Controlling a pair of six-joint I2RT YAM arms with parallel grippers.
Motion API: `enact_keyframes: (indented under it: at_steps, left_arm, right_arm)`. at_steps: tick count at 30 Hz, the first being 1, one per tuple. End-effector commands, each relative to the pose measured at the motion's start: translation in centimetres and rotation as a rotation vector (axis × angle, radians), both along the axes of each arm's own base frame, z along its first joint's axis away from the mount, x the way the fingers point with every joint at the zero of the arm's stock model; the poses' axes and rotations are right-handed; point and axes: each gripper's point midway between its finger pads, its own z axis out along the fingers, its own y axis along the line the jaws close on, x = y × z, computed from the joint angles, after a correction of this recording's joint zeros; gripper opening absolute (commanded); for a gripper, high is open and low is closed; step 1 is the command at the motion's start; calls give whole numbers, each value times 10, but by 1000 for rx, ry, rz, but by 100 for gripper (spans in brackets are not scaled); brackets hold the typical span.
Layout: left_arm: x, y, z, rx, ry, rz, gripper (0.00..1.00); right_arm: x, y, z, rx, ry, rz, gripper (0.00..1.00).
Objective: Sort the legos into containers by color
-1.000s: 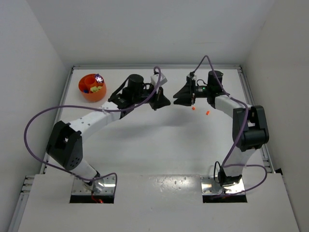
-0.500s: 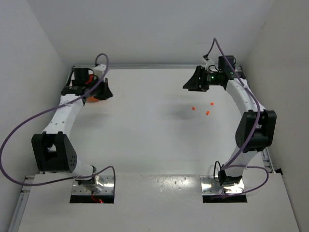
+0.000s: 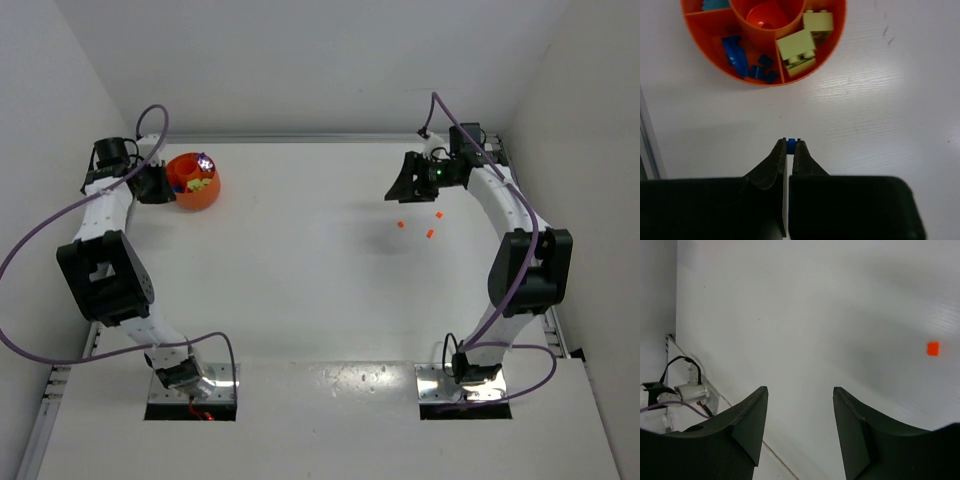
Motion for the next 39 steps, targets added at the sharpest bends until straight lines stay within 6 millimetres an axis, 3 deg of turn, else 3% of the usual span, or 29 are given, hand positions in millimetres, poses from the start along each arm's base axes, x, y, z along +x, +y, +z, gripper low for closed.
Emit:
enact_keyframes:
  at_steps: [1, 21, 23, 35, 39]
  left_arm:
    - [12, 18, 15, -25, -39, 31, 4]
    - [70, 30, 9, -47, -61, 47, 11]
    - [72, 27, 3, -45, -47, 44, 16]
    - [86, 32, -16, -40, -20, 61, 20]
    - [88, 33, -18, -40, -18, 61, 30]
  right_arm:
    - [-3, 1, 13, -12, -55, 19, 56]
    - [-4, 1, 6, -12, -37, 20, 56]
    - [-4, 1, 6, -12, -37, 20, 56]
    - [-3, 0, 2, -20, -28, 15, 56]
    - [-3, 0, 2, -20, -28, 15, 56]
